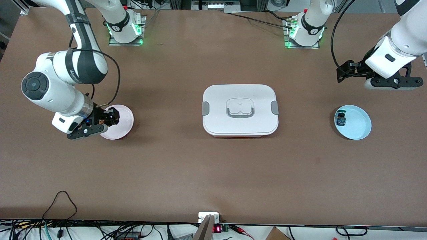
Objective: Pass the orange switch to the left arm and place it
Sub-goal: 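Lift the switch with the right gripper while the left gripper approaches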
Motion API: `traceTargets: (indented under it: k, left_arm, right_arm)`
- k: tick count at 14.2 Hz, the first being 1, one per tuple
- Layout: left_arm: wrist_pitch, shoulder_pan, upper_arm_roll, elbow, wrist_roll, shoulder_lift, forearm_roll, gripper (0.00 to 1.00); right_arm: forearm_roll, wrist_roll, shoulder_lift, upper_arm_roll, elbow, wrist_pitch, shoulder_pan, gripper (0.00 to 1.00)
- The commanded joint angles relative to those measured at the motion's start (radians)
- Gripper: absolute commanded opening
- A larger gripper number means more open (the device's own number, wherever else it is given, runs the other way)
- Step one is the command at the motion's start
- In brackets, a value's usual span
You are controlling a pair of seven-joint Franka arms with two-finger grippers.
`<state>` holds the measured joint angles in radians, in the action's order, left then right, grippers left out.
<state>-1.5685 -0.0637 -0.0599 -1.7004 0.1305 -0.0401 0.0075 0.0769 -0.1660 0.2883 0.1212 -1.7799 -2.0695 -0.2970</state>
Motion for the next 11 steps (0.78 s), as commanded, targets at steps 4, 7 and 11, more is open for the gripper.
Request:
traceTargets:
  k: [4, 7, 11]
  left_arm:
    - [0.051, 0.002, 0.003, 0.028, 0.006, 0.014, -0.024, 1.00]
    - [0.085, 0.008, 0.008, 0.028, 0.008, 0.014, -0.154, 1.00]
    - [0.165, 0.007, 0.008, 0.030, 0.001, 0.029, -0.299, 1.00]
  right_arm:
    - [0.134, -0.139, -0.044, -0.118, 0.089, 0.022, -0.017, 0.16]
    - [0.306, -0.316, -0.044, -0.132, 0.132, 0.012, -0.040, 0.16]
    - [0.570, -0.682, -0.040, -0.152, 0.143, 0.015, -0.048, 0.10]
